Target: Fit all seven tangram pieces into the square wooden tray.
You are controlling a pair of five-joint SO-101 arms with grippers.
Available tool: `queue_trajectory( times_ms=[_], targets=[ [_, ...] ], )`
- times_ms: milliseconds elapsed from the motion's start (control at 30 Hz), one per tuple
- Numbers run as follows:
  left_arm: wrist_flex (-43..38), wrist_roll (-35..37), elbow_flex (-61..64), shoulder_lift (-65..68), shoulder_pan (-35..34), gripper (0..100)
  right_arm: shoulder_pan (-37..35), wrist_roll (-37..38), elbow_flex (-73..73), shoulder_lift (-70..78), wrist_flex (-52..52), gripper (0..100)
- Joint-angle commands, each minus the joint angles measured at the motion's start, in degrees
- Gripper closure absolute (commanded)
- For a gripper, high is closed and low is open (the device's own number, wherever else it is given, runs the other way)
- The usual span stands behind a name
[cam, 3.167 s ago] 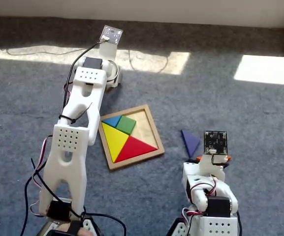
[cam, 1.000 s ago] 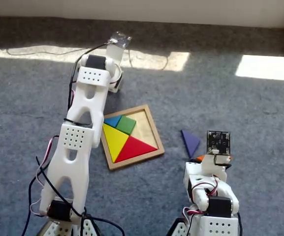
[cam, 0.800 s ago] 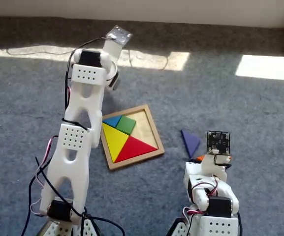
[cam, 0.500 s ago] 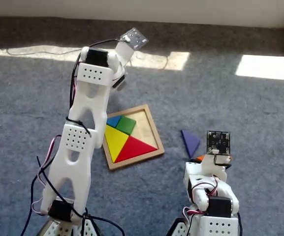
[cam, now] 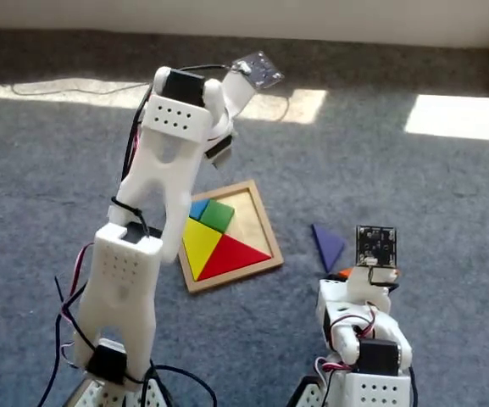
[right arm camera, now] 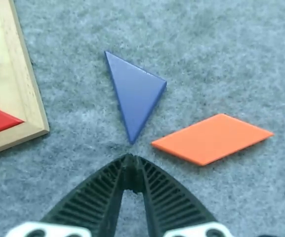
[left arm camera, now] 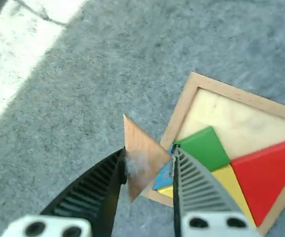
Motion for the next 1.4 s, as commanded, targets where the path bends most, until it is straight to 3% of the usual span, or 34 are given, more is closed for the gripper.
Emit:
queue_trajectory(
  times_ms=[0, 333, 633, 1133, 1367],
  targets=[
    [0.0, -1.67, 10.51, -12.26, 2.77, 90, 0.57, -0.35, 6.11, -0.75, -0.13, 99.3],
    [-0.09, -15.12, 26.77, -20.18, 4.79, 90, 0.57, -0.35, 6.11, -0.75, -0.13, 99.3],
    [-11.25, -18.55, 42.95, -20.62, 10.33, 90, 0.57, -0.35, 6.11, -0.75, -0.13, 99.3],
    [-14.68, -18.81, 49.8, -20.53, 16.75, 90, 0.57, -0.35, 6.11, -0.75, -0.13, 99.3],
    [-14.51, -29.8, 54.02, -20.53, 18.59, 90, 0.57, -0.35, 6.11, -0.75, -0.13, 99.3]
  ],
)
